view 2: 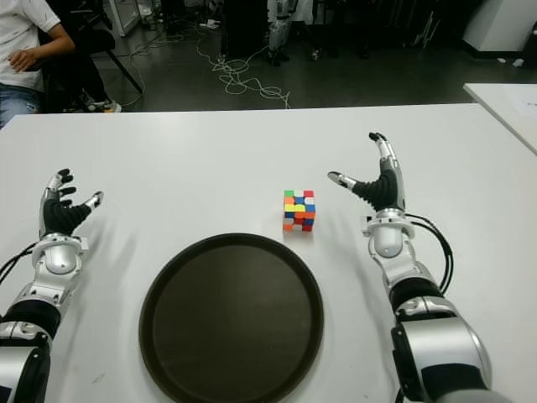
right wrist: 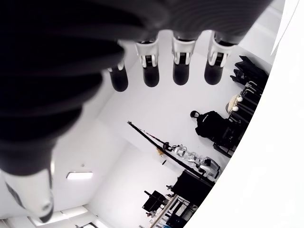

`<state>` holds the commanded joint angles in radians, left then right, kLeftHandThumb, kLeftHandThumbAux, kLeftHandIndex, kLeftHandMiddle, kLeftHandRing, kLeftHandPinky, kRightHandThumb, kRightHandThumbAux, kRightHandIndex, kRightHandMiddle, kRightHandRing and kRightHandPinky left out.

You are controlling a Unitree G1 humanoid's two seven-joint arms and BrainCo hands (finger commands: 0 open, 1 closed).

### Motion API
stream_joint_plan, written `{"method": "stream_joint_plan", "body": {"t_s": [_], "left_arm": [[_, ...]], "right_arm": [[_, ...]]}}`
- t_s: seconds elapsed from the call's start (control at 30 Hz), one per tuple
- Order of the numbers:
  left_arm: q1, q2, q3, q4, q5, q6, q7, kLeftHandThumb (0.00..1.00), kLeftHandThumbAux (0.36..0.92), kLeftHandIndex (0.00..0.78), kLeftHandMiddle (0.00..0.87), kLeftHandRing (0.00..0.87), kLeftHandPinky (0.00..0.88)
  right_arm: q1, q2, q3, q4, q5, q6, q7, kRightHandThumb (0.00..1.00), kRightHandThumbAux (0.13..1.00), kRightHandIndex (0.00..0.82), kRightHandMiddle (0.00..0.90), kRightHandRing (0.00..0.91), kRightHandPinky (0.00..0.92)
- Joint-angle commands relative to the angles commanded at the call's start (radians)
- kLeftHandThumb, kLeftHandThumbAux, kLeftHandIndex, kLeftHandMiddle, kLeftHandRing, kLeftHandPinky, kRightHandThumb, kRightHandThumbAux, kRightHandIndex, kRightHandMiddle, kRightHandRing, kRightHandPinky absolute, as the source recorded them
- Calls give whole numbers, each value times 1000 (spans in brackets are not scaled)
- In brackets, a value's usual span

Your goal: Pick up the Rubik's Cube and put it in the plate

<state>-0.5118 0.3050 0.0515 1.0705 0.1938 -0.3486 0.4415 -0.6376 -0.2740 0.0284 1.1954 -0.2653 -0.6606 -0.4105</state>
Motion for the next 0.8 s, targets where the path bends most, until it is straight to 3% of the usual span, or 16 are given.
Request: {"method": "stream_joint_plan", "body": {"t_s": [0.27, 0.6, 0.8], "left_arm": [[1, 1, -4, -1, 6, 1, -1, 281, 736, 107, 165, 169, 188], [6, 4, -11, -1, 17, -4, 7, 331, 751, 118, 175, 179, 206], [7, 4, -13, -7, 22, 7, 12, 309, 738, 109, 165, 162, 173]], "right_arm": [[3, 1, 1, -3, -1, -2, 3, 0, 687, 31, 0, 0, 11], [8, 1, 7, -6, -9, 0, -7, 0, 701, 31, 0, 0, 5], [8, -1, 9, -8, -12, -7, -10, 0, 704, 33, 0, 0, 0]]}}
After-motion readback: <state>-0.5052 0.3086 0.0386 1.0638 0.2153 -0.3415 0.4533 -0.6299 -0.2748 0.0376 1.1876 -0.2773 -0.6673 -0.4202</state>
